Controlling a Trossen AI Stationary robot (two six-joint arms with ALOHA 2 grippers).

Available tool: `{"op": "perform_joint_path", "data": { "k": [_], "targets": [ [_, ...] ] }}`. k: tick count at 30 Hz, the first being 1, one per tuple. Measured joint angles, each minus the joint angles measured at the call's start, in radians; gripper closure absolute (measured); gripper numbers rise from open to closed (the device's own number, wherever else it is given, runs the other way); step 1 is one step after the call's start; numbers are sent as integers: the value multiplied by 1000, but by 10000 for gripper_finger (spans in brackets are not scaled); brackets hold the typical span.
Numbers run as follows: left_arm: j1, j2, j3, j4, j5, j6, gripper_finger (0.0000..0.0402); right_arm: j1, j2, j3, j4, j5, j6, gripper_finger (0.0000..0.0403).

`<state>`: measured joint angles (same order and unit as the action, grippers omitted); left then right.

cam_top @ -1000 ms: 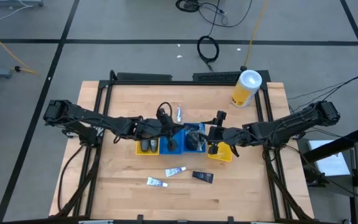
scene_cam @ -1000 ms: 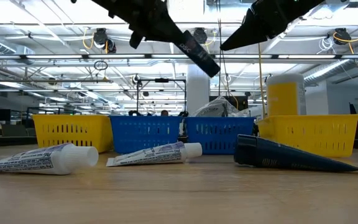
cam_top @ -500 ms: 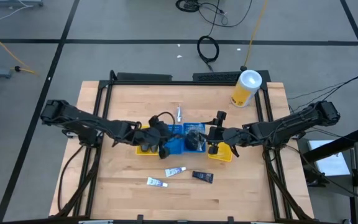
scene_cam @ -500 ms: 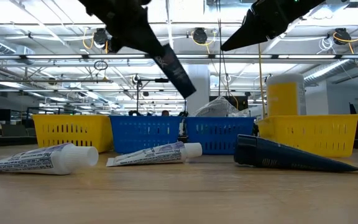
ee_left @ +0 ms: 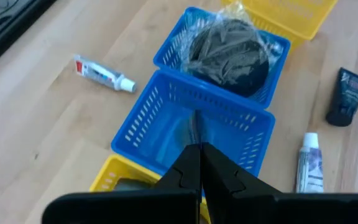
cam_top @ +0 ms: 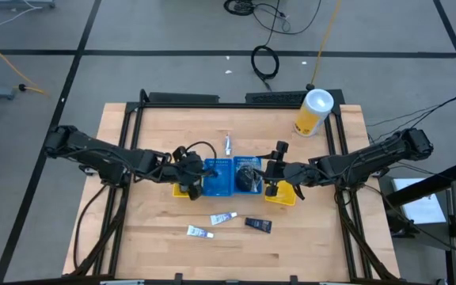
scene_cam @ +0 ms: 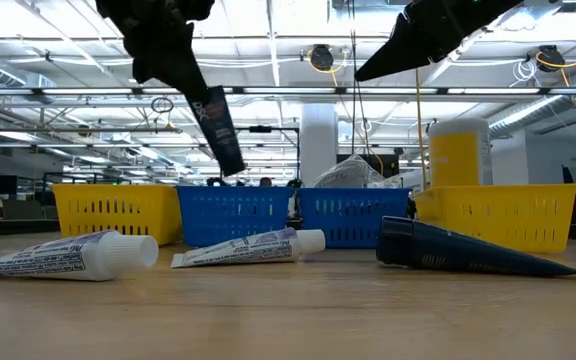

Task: Pick & Place Travel size toiletries
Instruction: Put the shave cream into the left blue bin

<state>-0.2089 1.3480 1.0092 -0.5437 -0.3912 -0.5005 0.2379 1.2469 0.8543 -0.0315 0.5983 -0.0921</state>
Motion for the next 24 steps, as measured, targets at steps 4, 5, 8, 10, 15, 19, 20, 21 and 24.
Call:
{"op": "perform_joint_path", "data": {
  "k": [4, 5, 8, 10, 15, 19, 20, 21, 24],
  "targets": [
    [0, 7, 0, -9, 16, -10, 401, 0, 0, 0, -2, 0, 1, 211],
    [0, 7, 0, -5, 22, -10, 401, 0, 0, 0, -2, 0, 1, 212],
    [6, 7, 0, -6, 36, -10, 401, 0, 0, 0, -2, 0, 1, 214],
    [12, 7, 0, -6, 44, -11, 401, 0, 0, 0, -2, -1, 1, 215],
    [30, 20, 0, 5, 52, -14, 401, 0, 0, 0, 2, -10, 2, 216],
    [54, 68, 0, 30, 91, -13, 401, 0, 0, 0, 8, -78, 2, 220],
    [60, 81, 0, 32, 96, -13, 401, 0, 0, 0, 8, -79, 2, 221],
    [65, 92, 0, 26, 99, -15, 401, 1, 0, 0, 7, -79, 2, 222],
    [82, 106, 0, 26, 99, -18, 402, 10, 0, 0, 6, -79, 2, 223]
  ]
}}
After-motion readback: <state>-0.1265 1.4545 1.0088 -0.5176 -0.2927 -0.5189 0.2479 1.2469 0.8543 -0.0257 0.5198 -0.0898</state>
